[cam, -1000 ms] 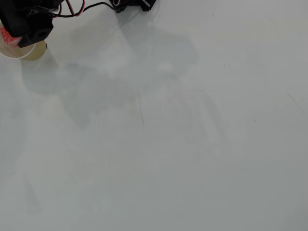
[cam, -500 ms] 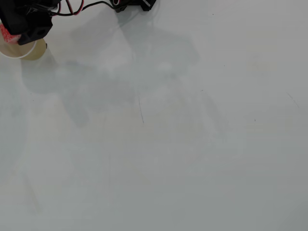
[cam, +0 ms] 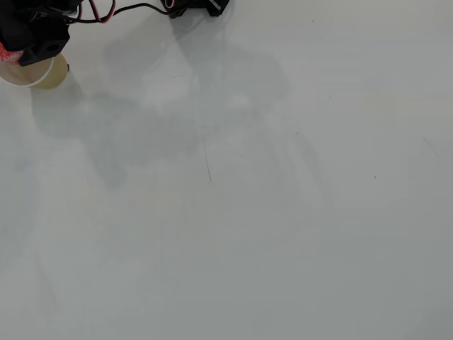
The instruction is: Pick up the cube and drop it in the cup.
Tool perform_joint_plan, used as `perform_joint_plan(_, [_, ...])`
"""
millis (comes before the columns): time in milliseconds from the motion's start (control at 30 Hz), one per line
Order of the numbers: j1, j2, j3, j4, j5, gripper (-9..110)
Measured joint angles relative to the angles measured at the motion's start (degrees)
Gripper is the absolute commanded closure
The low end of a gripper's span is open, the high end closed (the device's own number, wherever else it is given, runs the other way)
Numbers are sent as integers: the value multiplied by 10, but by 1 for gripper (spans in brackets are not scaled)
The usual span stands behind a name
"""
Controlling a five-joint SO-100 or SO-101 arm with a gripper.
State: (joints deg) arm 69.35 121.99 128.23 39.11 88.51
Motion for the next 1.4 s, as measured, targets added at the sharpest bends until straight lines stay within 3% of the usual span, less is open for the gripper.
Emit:
perform_joint_plan(767, [-39,0,0,36,0,92])
perform_joint_plan(967, [-39,0,0,34,0,76])
perform_joint_plan(1400, [-39,0,0,-3,0,62])
